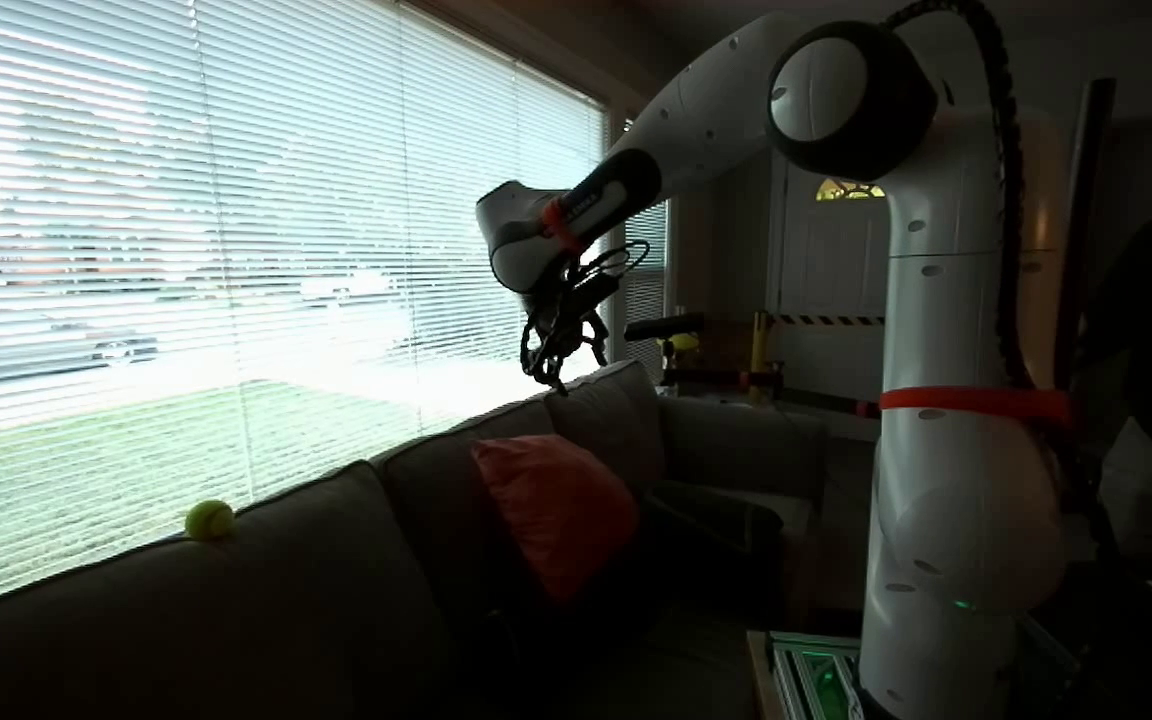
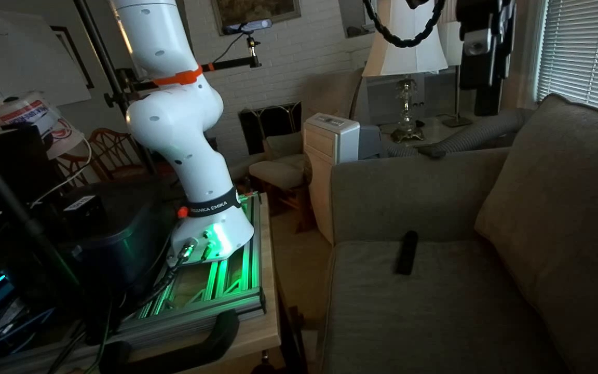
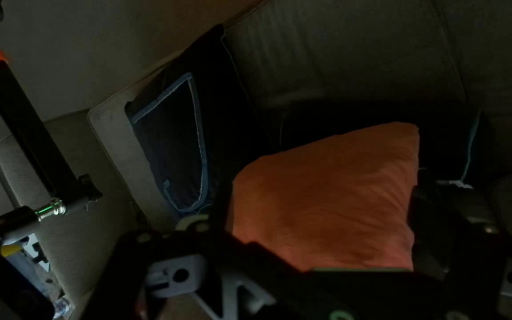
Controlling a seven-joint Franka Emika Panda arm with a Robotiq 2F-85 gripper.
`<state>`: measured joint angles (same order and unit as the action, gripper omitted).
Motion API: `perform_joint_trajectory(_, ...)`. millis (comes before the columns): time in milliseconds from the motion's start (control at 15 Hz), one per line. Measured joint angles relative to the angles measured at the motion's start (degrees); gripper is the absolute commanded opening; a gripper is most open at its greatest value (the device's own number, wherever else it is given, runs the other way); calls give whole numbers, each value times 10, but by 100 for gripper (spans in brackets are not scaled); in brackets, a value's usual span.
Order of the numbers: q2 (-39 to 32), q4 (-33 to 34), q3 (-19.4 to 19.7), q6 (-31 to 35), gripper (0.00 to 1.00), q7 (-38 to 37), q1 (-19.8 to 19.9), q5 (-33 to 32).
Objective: Move the orange pillow to the left then place the tennis ball on top of the orange pillow.
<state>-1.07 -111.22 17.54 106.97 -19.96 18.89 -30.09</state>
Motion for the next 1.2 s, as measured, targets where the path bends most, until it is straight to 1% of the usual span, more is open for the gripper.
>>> perform_joint_trajectory(400, 1, 0, -2, 1, 100, 0, -2, -2)
perform_joint_trajectory(467, -1, -2, 0, 14, 100, -2, -2, -8)
perform_joint_trajectory(533, -5, -7, 3, 39, 100, -6, -1, -17)
perform_joint_trajectory(667, -22, -23, 11, 121, 100, -27, 2, -41)
perform_joint_trajectory(800, -53, -37, 19, 215, 100, -72, 4, -67)
perform_joint_trajectory(933, -97, -38, 25, 288, 100, -137, 3, -93)
perform_joint_trajectory(1067, -147, -21, 30, 328, 100, -202, -3, -111)
perform_joint_trajectory(1200, -198, 16, 37, 339, 100, -250, -11, -113)
